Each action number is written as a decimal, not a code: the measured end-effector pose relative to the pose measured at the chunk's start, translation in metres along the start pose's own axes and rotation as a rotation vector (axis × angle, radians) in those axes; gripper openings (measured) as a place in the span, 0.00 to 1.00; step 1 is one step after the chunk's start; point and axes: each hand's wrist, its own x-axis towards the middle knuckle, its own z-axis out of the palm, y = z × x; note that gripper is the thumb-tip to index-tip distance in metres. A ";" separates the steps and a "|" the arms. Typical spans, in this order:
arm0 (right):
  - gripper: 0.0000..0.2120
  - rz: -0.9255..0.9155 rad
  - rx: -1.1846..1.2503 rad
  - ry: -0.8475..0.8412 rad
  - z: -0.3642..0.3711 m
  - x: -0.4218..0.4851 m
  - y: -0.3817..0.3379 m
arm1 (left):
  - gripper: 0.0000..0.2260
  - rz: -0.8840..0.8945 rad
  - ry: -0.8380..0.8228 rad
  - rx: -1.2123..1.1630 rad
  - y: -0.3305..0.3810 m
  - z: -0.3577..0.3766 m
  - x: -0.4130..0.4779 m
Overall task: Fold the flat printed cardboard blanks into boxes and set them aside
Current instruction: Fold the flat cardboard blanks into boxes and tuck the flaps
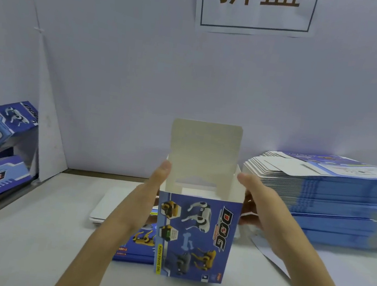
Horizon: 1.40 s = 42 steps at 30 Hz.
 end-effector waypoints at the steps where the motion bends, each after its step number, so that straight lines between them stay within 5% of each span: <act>1: 0.20 0.008 0.026 -0.025 -0.002 0.000 0.001 | 0.41 -0.013 0.053 -0.019 0.004 0.003 0.001; 4: 0.16 0.056 0.206 -0.058 -0.008 0.001 0.005 | 0.22 -0.043 0.106 -0.079 0.006 0.003 0.003; 7: 0.11 0.127 0.485 -0.127 -0.008 0.004 0.011 | 0.28 -0.022 0.038 -0.078 0.001 0.000 -0.004; 12: 0.07 0.108 0.500 -0.158 -0.008 0.008 0.010 | 0.47 0.014 0.056 -0.097 0.003 0.007 -0.005; 16: 0.20 0.054 0.755 -0.104 -0.007 0.011 0.008 | 0.39 0.160 0.179 -0.205 0.007 0.009 -0.005; 21: 0.15 0.438 1.141 -0.133 0.007 0.011 0.020 | 0.39 0.122 0.171 -0.223 0.006 0.010 -0.005; 25: 0.15 0.191 0.837 0.072 0.015 0.010 0.017 | 0.42 0.092 0.215 -0.233 0.006 0.007 -0.005; 28: 0.05 -0.115 0.274 0.243 0.018 0.004 0.013 | 0.38 0.121 0.192 -0.285 0.011 0.010 -0.009; 32: 0.07 -0.324 -0.262 0.414 0.026 -0.002 0.011 | 0.25 0.100 0.113 -0.373 0.014 0.013 -0.011; 38: 0.11 -0.277 -0.010 0.373 0.023 -0.004 0.010 | 0.10 0.161 0.314 -0.339 0.016 0.014 -0.010; 42: 0.11 -0.298 -0.047 0.313 0.021 -0.004 0.009 | 0.16 0.161 0.460 -0.240 0.017 0.010 -0.008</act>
